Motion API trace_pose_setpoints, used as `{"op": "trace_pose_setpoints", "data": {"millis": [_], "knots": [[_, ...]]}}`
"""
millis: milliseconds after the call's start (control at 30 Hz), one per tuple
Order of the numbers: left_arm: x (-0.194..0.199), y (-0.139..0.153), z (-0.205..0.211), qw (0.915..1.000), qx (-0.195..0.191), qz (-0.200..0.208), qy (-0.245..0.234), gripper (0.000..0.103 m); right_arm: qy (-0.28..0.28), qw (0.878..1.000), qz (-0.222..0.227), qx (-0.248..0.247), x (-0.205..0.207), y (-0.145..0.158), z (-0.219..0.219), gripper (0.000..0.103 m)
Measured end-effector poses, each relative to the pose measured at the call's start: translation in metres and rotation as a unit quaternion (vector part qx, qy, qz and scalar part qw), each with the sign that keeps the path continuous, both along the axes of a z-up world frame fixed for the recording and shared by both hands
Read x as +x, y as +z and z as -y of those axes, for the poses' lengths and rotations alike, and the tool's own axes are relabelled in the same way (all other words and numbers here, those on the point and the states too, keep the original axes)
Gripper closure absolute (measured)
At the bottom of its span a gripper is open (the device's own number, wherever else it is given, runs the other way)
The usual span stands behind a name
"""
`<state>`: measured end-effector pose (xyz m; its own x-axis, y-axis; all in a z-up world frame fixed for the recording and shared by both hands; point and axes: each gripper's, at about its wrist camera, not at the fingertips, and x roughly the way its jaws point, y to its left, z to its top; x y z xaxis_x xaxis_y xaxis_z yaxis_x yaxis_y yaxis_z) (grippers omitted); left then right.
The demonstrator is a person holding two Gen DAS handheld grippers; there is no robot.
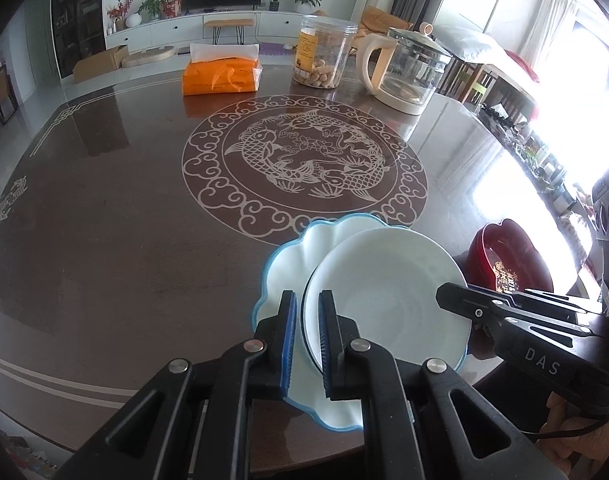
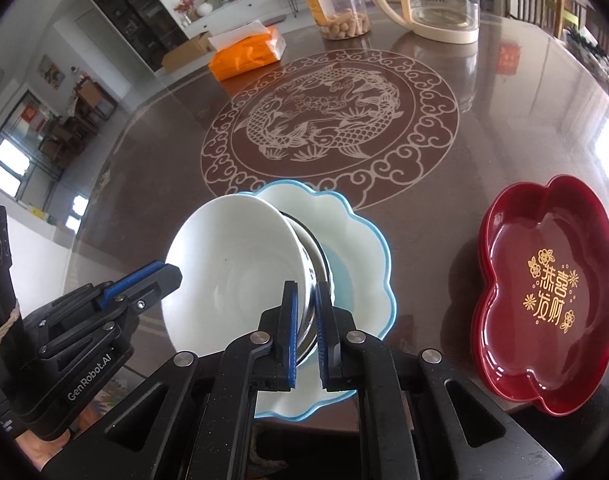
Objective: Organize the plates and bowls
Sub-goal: 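Lower the small bowl into the black-rimmed bowl and open the left gripper, then withdraw the left gripper from the nested bowls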
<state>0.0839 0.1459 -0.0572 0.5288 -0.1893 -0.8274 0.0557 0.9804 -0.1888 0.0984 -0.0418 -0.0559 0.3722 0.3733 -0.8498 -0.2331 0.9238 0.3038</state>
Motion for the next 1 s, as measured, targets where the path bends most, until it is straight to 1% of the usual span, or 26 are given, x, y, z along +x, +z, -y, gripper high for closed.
{"op": "trace_pose_setpoints", "data": {"millis": [167,233,300,367,400,433,467,500,533,567,600,667,733,767,800,867,933,1000], "knots": [[0.000,0.000,-0.001,1.0000,-0.005,0.000,-0.001,0.094,0.021,0.998,0.019,-0.048,-0.002,0.001,-0.012,0.093],[0.000,0.000,0.000,1.0000,-0.008,0.001,-0.002,0.094,0.032,0.996,0.032,-0.071,-0.004,0.001,-0.018,0.090],[-0.001,-0.001,-0.001,1.0000,-0.009,0.003,-0.002,0.094,0.038,0.995,0.040,-0.084,-0.005,-0.001,-0.021,0.089],[-0.005,0.001,-0.003,0.9999,-0.013,0.006,0.002,0.094,0.042,0.994,0.050,-0.084,-0.006,-0.002,-0.021,0.087],[-0.007,0.002,-0.005,0.9998,-0.013,0.010,0.006,0.093,0.042,0.995,0.052,-0.073,-0.006,-0.001,-0.020,0.083],[-0.009,0.004,-0.006,0.9998,-0.012,0.015,0.010,0.093,0.041,0.996,0.058,-0.055,-0.006,0.001,-0.017,0.076],[-0.012,0.006,-0.007,0.9997,-0.010,0.019,0.013,0.093,0.038,0.996,0.069,-0.043,-0.008,0.005,-0.014,0.072],[-0.015,0.008,-0.008,0.9996,-0.007,0.023,0.016,0.093,0.034,0.995,0.082,-0.037,-0.011,0.010,-0.012,0.061],[-0.019,0.010,-0.008,0.9994,-0.006,0.028,0.017,0.093,0.029,0.995,0.095,-0.029,-0.014,0.016,-0.009,0.047],[-0.022,0.011,-0.008,0.9993,-0.004,0.033,0.019,0.093,0.023,0.994,0.108,-0.020,-0.019,0.022,-0.006,0.042],[-0.027,0.013,-0.007,0.9990,-0.002,0.038,0.021,0.092,0.016,0.992,0.121,-0.015,-0.025,0.029,-0.002,0.040],[-0.038,0.016,-0.005,0.9983,0.005,0.052,0.026,0.092,-0.001,0.989,0.149,-0.016,-0.039,0.042,0.006,0.038],[-0.051,0.017,-0.002,0.9971,0.011,0.067,0.034,0.090,-0.024,0.982,0.183,-0.028,-0.060,0.051,0.016,0.030],[-0.057,0.017,0.000,0.9966,0.013,0.072,0.038,0.090,-0.035,0.978,0.203,-0.034,-0.072,0.053,0.021,0.030],[-0.061,0.015,0.002,0.9966,0.015,0.070,0.042,0.089,-0.049,0.974,0.219,-0.041,-0.084,0.052,0.026,0.030],[-0.067,0.009,0.007,0.9971,0.021,0.054,0.050,0.089,-0.070,0.968,0.237,-0.047,-0.105,0.045,0.036,0.029],[-0.071,0.001,0.009,0.9977,0.017,0.038,0.053,0.089,-0.079,0.964,0.249,-0.049,-0.122,0.035,0.042,0.029],[-0.074,-0.005,0.011,0.9977,0.022,0.029,0.057,0.088,-0.084,0.960,0.262,-0.053,-0.134,0.025,0.046,0.029]]}}
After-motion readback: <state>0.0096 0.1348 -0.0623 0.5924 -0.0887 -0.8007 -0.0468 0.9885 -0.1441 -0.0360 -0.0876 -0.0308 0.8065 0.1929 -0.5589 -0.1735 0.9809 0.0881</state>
